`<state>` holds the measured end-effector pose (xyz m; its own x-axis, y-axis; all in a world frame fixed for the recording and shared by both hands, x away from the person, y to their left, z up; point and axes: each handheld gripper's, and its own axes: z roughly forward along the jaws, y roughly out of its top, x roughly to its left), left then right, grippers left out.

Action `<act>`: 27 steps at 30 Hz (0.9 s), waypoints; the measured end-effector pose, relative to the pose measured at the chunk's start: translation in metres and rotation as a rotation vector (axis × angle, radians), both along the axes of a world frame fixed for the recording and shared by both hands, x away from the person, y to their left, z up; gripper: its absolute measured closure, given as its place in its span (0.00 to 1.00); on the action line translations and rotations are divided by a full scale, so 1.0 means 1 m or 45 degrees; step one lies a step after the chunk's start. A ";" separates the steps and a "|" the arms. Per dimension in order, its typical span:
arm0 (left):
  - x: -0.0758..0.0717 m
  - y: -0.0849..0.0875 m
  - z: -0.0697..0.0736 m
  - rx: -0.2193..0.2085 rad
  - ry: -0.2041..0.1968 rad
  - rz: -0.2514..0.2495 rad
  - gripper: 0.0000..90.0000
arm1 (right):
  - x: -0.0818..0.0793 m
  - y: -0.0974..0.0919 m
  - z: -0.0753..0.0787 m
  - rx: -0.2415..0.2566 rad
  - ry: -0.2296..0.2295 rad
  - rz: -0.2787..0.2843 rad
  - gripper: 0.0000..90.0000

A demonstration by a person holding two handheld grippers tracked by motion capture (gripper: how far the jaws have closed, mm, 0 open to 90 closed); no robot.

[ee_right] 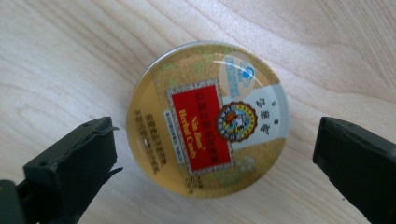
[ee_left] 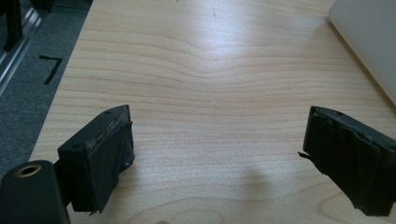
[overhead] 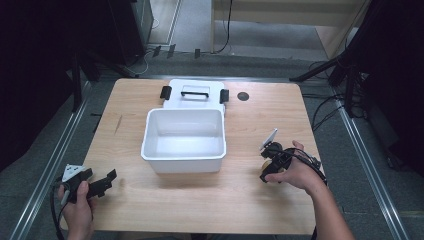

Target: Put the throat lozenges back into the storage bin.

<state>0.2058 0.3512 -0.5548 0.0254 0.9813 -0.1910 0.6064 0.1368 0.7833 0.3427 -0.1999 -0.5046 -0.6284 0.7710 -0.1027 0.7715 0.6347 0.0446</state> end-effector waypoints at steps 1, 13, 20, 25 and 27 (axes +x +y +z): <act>0.000 0.000 0.000 0.000 0.000 0.000 0.10 | 0.001 0.000 -0.001 -0.005 0.001 -0.006 0.03; 0.000 0.000 0.000 0.000 0.001 0.000 0.10 | 0.004 -0.001 0.000 0.049 -0.012 -0.050 0.23; 0.000 0.000 0.000 0.002 0.002 0.000 0.10 | 0.006 -0.001 0.010 0.071 -0.027 -0.036 0.23; 0.000 0.000 0.000 0.002 -0.001 -0.001 0.10 | 0.009 0.002 0.024 0.079 -0.034 -0.019 0.23; 0.000 0.000 0.000 -0.002 -0.001 -0.001 0.10 | 0.011 0.004 0.029 0.084 -0.038 -0.011 0.23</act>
